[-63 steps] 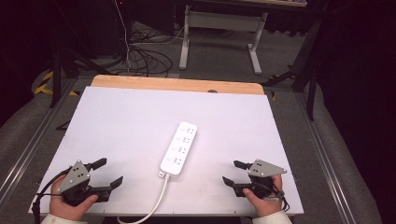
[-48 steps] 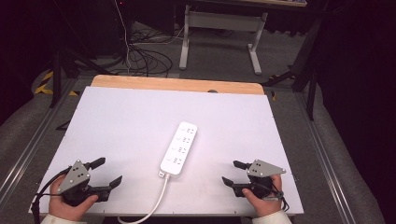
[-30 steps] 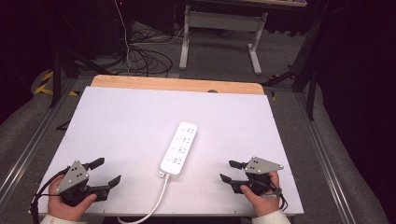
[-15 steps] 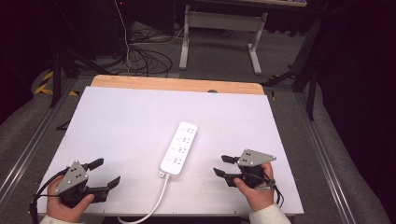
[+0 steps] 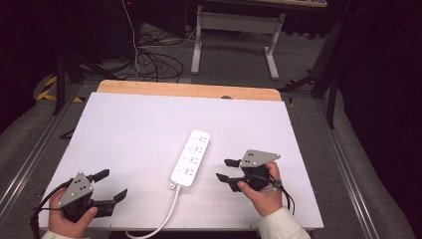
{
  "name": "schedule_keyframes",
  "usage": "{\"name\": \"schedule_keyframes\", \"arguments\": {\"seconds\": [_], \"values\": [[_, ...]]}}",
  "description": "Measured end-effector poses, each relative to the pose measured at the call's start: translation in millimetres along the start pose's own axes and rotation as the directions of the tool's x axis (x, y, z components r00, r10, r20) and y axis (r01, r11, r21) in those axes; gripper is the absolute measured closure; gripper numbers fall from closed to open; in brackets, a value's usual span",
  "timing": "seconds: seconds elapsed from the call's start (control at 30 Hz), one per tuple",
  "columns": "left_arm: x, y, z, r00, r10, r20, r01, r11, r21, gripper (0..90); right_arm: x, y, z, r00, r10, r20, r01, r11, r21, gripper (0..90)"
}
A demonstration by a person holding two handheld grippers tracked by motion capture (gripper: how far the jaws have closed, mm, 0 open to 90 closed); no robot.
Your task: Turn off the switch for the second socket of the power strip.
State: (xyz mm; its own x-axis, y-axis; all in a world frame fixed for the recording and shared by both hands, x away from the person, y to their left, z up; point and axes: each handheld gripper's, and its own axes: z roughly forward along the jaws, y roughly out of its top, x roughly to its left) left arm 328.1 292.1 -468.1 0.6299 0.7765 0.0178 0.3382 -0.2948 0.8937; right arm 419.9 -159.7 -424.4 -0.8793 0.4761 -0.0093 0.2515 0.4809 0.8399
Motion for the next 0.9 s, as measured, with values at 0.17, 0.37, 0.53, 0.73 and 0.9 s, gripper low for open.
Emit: {"name": "schedule_keyframes", "arguments": {"seconds": [0.17, 0.37, 0.53, 0.73, 0.9], "values": [[0.3, -0.2, -1.1, 1.0000, 0.007, -0.006, -0.007, 1.0000, -0.003, 14.4, 0.0, 11.5, 6.0, 0.9997, -0.025, -0.007, 0.025, 1.000, 0.008, 45.9], [-0.4, -2.6, -5.6, 0.9999, 0.009, -0.015, -0.009, 1.0000, 0.002, 13.7, 0.0, 19.9, 11.1, 0.9990, -0.041, -0.017, 0.041, 0.999, 0.011, 46.1], [-1.4, -5.0, -10.7, 0.9995, -0.002, -0.031, 0.002, 1.0000, -0.001, 13.2, -0.9, 29.0, 18.8, 0.9979, -0.059, -0.028, 0.060, 0.998, 0.019, 46.8], [-2.2, -7.1, -14.2, 0.9989, 0.001, -0.047, -0.001, 1.0000, 0.003, 13.2, -0.7, 36.8, 25.2, 0.9967, -0.065, -0.049, 0.065, 0.998, 0.007, 51.0], [-2.2, -7.6, -15.2, 0.9985, 0.003, -0.054, -0.003, 1.0000, 0.003, 13.2, -0.1, 43.0, 28.8, 0.9927, -0.081, -0.089, 0.082, 0.997, 0.000, 78.9]]}}
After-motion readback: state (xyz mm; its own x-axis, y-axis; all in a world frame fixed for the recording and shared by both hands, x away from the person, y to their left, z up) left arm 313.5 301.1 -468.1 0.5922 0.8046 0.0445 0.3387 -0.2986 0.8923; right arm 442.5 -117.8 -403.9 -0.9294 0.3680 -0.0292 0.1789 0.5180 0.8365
